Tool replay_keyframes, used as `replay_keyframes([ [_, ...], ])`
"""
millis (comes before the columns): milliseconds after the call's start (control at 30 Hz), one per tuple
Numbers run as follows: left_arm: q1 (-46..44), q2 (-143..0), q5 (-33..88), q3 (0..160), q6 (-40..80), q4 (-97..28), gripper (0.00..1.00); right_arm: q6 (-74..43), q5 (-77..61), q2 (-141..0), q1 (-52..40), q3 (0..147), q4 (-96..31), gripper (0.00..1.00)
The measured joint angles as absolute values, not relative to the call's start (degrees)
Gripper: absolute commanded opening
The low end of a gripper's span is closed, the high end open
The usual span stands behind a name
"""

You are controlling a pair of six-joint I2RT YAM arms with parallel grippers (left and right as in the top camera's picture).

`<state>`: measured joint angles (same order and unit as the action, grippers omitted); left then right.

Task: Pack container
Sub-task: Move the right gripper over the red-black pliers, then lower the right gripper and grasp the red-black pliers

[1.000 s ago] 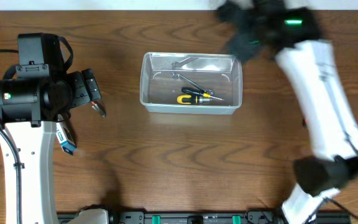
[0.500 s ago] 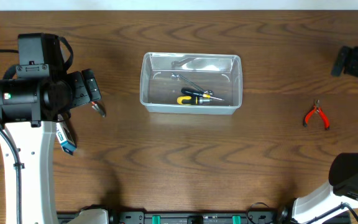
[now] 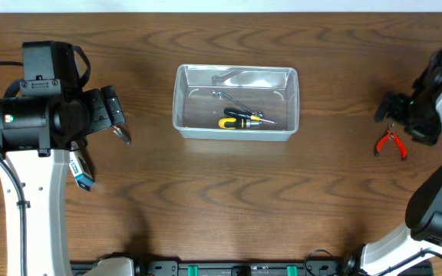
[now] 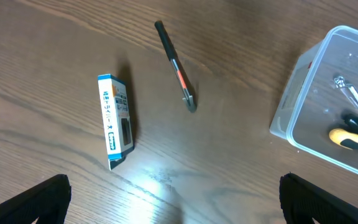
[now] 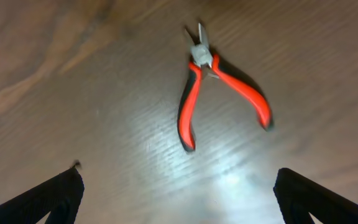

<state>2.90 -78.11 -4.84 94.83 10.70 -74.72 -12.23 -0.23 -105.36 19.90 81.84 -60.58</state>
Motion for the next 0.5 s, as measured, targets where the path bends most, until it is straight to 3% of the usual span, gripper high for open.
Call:
replay_keyframes([
  [500, 2.90, -78.11, -4.84, 94.83, 10.70, -74.78, 0.98, -14.74, -0.30, -105.36, 19.88, 69.76, -46.46, 0.99],
])
